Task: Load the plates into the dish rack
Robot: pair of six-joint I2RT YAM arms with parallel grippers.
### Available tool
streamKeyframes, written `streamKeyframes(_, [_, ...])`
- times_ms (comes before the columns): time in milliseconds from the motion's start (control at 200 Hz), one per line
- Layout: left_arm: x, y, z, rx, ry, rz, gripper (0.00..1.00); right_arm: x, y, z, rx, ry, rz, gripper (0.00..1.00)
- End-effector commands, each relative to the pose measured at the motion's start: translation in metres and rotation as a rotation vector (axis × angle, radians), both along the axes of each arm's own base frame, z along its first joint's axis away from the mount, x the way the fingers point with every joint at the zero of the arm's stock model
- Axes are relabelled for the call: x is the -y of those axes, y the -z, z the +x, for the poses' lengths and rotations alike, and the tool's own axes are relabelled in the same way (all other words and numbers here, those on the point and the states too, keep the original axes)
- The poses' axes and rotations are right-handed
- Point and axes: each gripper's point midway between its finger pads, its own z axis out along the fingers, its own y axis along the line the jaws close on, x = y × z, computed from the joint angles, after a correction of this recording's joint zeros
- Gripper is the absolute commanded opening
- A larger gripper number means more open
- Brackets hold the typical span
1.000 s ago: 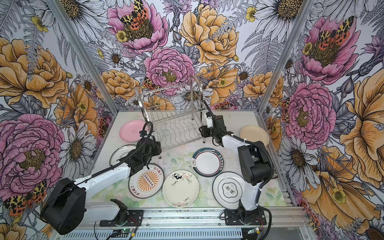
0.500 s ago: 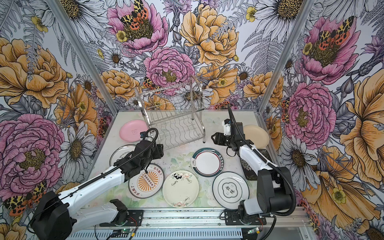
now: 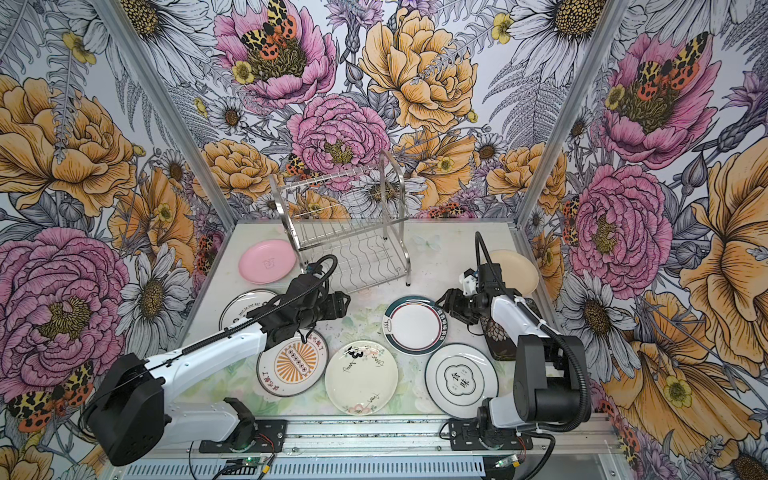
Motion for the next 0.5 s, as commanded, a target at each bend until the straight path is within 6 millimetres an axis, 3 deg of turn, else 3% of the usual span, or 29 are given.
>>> streamKeyframes(0, [0.026, -0.015, 0.002, 0.029, 0.099, -0.065, 0.77, 0.003, 0.01, -0.007, -0.038, -0.005, 0.015, 0.64])
streamKeyframes(495, [0.047, -0.006, 0.003, -0.001, 0.179, -0.112, 0.77, 0.007, 0.038, -0.009, -0.058, -0.104, 0.016, 0.65])
